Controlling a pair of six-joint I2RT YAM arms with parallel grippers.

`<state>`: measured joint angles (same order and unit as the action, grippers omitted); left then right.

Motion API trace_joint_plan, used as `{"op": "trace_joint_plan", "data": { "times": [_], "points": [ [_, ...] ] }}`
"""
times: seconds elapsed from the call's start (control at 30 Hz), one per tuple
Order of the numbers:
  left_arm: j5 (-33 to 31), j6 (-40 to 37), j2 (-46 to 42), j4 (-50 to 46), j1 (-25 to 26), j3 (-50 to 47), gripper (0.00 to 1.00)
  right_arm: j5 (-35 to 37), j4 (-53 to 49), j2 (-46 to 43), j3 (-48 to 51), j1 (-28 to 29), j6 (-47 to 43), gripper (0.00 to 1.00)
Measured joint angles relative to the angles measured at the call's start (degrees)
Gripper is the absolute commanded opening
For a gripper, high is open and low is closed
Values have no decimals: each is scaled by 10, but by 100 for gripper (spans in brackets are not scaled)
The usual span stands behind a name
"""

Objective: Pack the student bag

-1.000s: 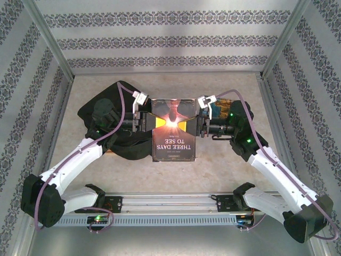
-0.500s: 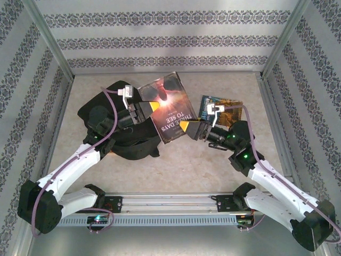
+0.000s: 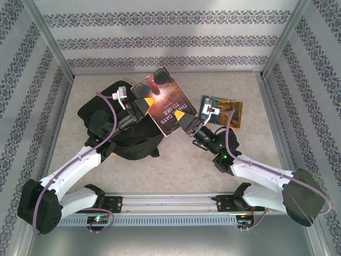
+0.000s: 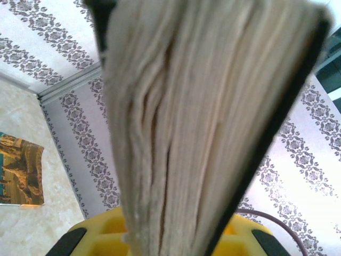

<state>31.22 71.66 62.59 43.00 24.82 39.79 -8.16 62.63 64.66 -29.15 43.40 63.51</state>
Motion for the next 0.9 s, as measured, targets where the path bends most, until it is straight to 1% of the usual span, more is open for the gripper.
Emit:
{"op": "trace_joint_plan", "data": {
  "times": [0.07,0.1,0.17,0.23,0.43,0.7,0.73,0.77,0.83,0.87,0.9],
  "points": [
    [-5,4,-1,2,0,-5,0,8,15,16,-10,3,5,55],
    [-6,5,-2,4,0,-7,0,10,21,23,-14,6,7,54],
    [-9,7,-4,7,0,-10,0,15,29,36,-19,9,9,54],
    [-13,6,-7,10,0,-14,0,22,35,46,-20,11,12,56],
    [-26,0,-13,9,2,-17,0,47,38,50,-19,20,25,58],
    [-44,-12,-16,8,3,-17,0,49,43,64,-17,29,39,60],
    [-45,-12,-16,7,3,-17,0,49,46,67,-16,33,40,58],
    [-45,-12,-16,6,3,-17,0,49,48,69,-14,33,41,53],
    [-46,-14,-16,4,3,-17,0,48,51,74,-12,34,40,40],
    [-46,-15,-16,2,3,-17,0,49,54,75,-12,34,42,29],
    [-46,-16,-16,0,3,-17,0,49,54,75,-12,34,41,17]
  ]
}}
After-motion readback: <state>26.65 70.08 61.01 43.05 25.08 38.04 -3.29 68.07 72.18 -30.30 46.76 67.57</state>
